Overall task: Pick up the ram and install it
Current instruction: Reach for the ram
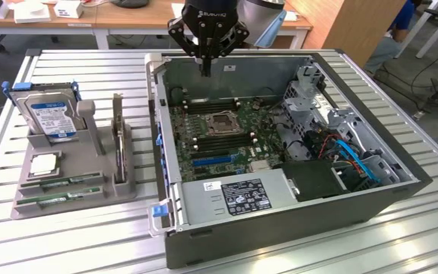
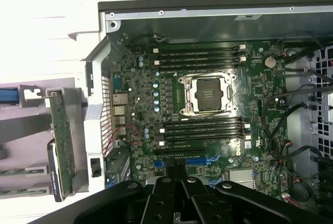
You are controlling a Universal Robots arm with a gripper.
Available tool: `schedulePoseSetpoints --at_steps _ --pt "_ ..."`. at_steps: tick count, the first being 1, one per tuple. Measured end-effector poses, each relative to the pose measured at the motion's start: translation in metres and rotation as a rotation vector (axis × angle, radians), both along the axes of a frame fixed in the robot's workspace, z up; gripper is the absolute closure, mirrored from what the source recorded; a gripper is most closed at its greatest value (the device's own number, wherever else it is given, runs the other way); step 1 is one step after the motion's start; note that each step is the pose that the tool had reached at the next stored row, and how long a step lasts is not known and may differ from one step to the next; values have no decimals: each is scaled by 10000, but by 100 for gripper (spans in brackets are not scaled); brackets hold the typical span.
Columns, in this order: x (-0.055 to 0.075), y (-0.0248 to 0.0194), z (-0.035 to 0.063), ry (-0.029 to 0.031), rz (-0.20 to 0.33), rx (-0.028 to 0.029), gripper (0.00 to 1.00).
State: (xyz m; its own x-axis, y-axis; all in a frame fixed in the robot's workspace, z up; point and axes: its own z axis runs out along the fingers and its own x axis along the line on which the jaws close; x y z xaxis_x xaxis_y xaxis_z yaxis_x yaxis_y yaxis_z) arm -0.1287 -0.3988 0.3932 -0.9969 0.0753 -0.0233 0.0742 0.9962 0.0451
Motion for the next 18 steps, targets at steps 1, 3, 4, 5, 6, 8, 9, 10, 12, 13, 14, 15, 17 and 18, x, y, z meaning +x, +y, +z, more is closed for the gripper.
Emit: schedulePoseSetpoints --at_steps 1,3,4,5,6,8,9,10,12,13,14,15,17,18 --pt "-13 0 0 0 0 0 91" --pt "-46 0 -1 0 1 0 91" --pt "-63 0 -1 1 1 -1 91" --pt "-79 0 -1 0 1 0 91" --pt "-95 0 -2 0 1 1 91" --pt "-123 0 -3 0 0 0 91" --pt "-137 0 -3 0 0 0 91" --pt "-151 0 -4 0 0 0 91" --pt "-179 0 -5 0 0 0 91" --pt "-196 0 -6 0 0 1 91" --pt "-212 0 -6 0 1 0 91" --pt "-229 0 -6 0 1 0 91" --pt "-261 0 -8 0 1 0 91" --pt "-277 0 -9 0 0 0 91"
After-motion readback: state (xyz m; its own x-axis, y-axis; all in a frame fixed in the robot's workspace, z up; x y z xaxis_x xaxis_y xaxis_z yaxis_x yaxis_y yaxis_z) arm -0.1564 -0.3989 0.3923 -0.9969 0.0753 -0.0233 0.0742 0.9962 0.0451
